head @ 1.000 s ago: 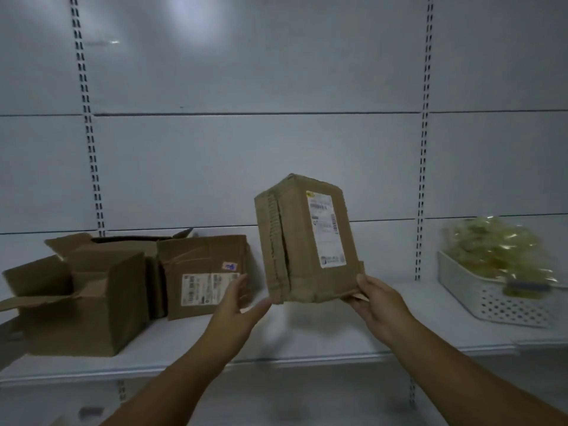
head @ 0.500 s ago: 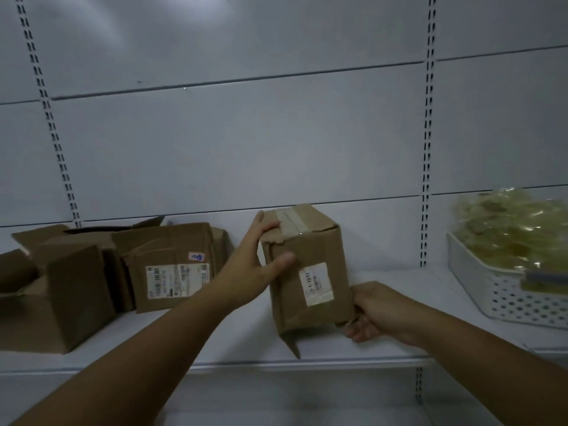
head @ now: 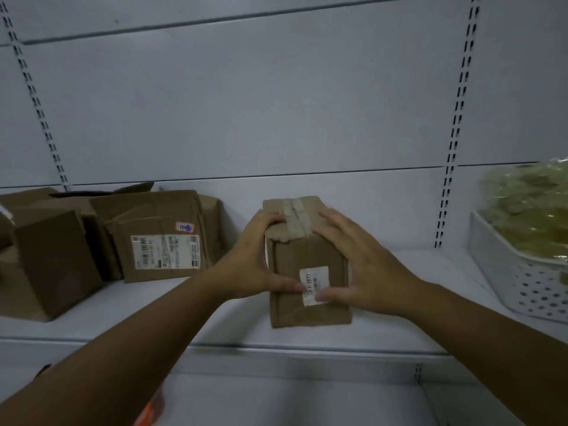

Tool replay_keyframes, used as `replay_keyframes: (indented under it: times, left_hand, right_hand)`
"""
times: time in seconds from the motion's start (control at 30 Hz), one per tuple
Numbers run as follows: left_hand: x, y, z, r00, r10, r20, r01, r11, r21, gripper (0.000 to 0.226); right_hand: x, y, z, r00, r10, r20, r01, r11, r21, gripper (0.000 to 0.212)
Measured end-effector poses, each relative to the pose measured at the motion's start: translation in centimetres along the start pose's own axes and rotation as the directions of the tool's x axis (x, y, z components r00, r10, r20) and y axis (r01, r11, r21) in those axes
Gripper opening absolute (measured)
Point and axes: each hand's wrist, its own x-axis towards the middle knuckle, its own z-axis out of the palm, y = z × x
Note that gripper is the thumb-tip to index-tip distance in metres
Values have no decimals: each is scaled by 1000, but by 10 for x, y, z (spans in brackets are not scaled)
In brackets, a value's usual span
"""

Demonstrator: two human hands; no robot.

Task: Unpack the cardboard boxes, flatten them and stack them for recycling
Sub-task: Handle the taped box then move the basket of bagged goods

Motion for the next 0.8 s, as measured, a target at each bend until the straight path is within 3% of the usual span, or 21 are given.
replay_keyframes:
  times: [0.17, 0.47, 0.63, 0.8]
  left_hand:
    - [-1, -18, 2, 996, 67, 65, -64, 997, -41, 113]
    - [-1, -33, 15, 986, 143, -84, -151, 984, -97, 107]
    - [0, -37, 18, 978, 165, -130, -179, 979, -100, 103]
    - [0, -37, 17, 977, 168, -133, -180, 980, -84, 101]
  right_hand:
    - [4, 1, 17, 988, -24, -150, 13, 997, -73, 102]
    - [7, -1, 30, 927, -27, -374, 12, 999, -40, 68]
    - [9, -2, 30, 922, -60, -383, 28, 996, -90, 57]
    - [11, -1, 20, 929, -159, -335, 45, 945, -324, 54]
